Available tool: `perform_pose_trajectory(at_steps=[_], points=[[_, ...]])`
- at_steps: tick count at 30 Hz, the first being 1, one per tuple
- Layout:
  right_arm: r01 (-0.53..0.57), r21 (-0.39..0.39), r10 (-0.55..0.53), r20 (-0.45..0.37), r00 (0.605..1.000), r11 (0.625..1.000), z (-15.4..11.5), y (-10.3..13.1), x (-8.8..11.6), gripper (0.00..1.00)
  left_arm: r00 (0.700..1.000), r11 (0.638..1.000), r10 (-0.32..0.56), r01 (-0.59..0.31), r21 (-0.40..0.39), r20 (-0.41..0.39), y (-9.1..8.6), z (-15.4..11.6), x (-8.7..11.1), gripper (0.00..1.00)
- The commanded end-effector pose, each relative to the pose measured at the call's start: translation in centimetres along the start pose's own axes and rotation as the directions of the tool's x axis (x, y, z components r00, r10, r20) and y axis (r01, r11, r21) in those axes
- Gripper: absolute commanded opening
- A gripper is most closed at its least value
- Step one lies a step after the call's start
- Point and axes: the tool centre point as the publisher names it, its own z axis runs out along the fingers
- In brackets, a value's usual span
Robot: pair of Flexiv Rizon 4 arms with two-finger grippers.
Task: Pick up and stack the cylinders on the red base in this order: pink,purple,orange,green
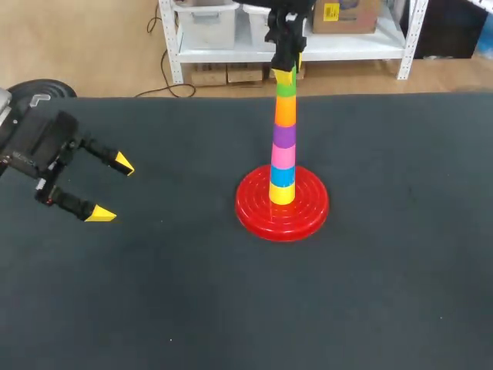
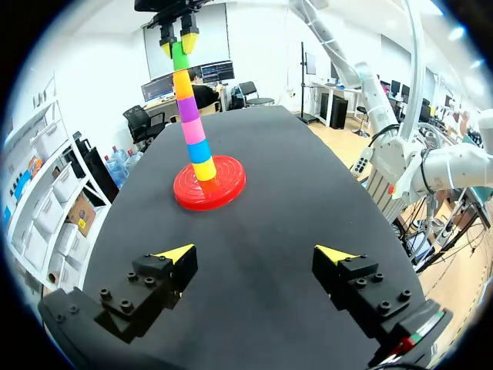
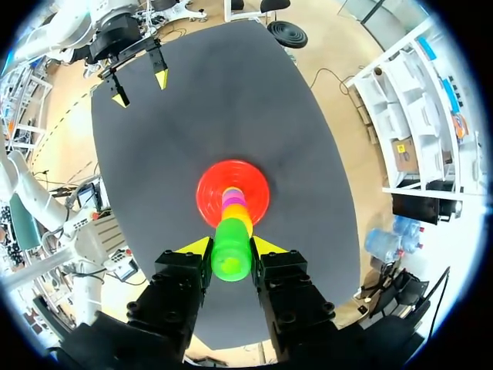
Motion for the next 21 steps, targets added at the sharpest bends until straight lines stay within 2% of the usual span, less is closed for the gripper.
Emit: perform_pose_trajectory(at_steps=[1,21], points=[[0.001,-0.007,-0.001,-0.006,1.000,1.000,0.3,-0.2,-0.2,0.00,1.000,1.000,0.002,-0.002,-0.001,0.001,0.0,0.0,0.1,1.00],[-0.007,-0.050,0.005,-0.023,1.000,0.999,1.4,-0.9,0.2,0.00,1.000,1.000,0.002,-0.002,-0.001,0.001,0.0,0.0,0.1,1.00]])
